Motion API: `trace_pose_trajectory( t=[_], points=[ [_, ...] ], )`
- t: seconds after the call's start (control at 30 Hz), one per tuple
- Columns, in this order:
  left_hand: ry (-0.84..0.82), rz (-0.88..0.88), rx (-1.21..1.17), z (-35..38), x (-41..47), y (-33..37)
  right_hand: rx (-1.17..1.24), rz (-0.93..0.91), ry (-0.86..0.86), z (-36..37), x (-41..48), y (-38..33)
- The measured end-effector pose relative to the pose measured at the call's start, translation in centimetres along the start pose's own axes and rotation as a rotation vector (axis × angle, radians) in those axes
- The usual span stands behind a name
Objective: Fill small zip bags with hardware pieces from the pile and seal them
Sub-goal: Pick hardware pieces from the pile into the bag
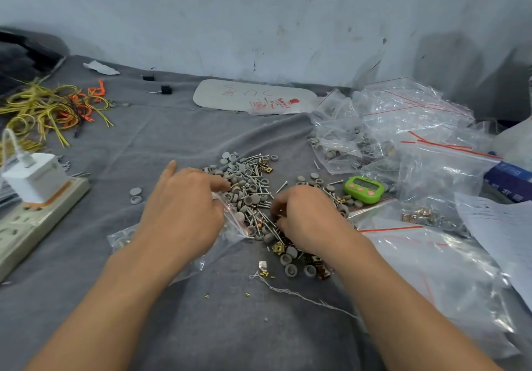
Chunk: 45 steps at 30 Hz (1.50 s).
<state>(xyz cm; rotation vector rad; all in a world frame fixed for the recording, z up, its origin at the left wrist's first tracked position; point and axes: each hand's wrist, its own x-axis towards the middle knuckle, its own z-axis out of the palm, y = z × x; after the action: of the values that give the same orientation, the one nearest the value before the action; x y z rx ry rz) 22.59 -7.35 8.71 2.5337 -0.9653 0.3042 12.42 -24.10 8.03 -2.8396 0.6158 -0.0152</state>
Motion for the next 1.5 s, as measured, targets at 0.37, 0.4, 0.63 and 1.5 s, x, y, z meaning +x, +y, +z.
trace_pose_trajectory(
  t=[0.37,0.4,0.63,1.5],
  points=[
    [-0.043,0.018,-0.039,0.0,-1.0,0.3,0.152,0.096,0.112,0.1,0.5,0.5],
    [-0.038,0.014,-0.07,0.0,-1.1,0.5,0.244,0.1,0.145,-0.3,0.4,0.7],
    [-0.148,-0.007,-0.62,-0.4,-1.5,2.9,1.051,0.031,0.009,-1.5,-1.6,0.1],
    [0.107,0.047,-0.434,-0.8,-2.2,4.4,1.008,0.092,0.04,-2.6,-2.1,-0.3]
  ],
)
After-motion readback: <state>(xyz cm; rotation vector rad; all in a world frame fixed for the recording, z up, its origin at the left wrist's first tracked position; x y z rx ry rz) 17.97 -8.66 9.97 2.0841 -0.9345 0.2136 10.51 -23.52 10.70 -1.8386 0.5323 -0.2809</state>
